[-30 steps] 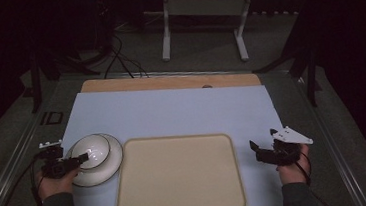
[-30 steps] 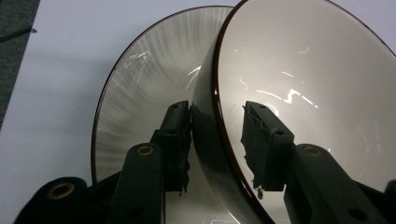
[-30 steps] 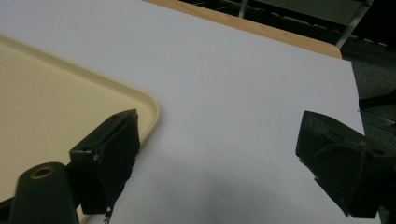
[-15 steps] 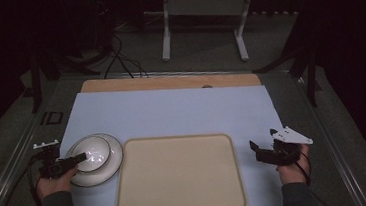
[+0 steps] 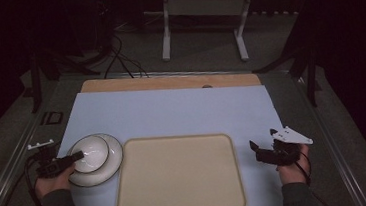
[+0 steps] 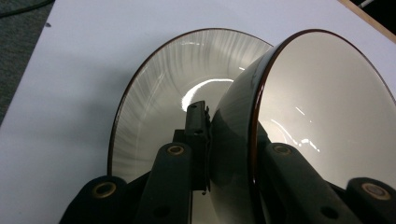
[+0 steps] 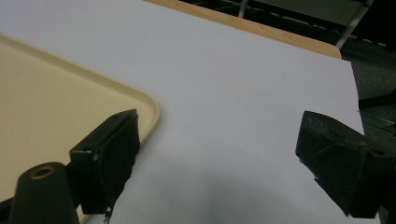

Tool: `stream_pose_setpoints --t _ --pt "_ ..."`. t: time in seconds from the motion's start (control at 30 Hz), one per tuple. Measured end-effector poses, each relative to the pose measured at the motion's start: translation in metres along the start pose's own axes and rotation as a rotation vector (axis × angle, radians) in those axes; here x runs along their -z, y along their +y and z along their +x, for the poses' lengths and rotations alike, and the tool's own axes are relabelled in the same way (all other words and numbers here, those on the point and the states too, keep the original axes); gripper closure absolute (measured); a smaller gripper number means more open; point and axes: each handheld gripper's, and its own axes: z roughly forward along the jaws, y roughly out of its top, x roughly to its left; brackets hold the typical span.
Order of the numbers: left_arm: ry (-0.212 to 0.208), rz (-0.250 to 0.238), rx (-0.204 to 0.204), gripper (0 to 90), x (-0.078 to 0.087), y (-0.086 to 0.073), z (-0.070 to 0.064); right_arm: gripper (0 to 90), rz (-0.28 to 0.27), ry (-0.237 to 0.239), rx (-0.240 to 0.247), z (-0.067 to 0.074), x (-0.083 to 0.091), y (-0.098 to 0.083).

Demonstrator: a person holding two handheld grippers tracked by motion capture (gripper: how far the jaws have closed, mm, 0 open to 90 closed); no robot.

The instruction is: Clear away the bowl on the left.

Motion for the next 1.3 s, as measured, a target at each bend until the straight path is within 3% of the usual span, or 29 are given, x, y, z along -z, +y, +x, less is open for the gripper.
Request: stream_pose_setpoints --t 0.73,0.83,0.97,1.3 --pt "-0.100 -0.081 -0.046 79.7 0.011 0.005 -0.012 13.2 -0.003 0.001 -0.003 0.000 0.001 0.000" --pt "-0.135 -0.105 -0.044 79.7 0.014 0.005 -0.016 13.2 -0.004 0.001 -0.004 -0.001 0.001 0.000" --pt "-0.132 -0.116 -0.067 79.6 0.018 0.006 -0.022 13.2 -0.004 0.002 -0.004 0.000 0.001 0.000" --pt "-0.185 -0.136 -0.088 79.5 0.019 0.007 -0.040 13.2 -0.004 0.002 -0.004 0.000 0.001 0.000"
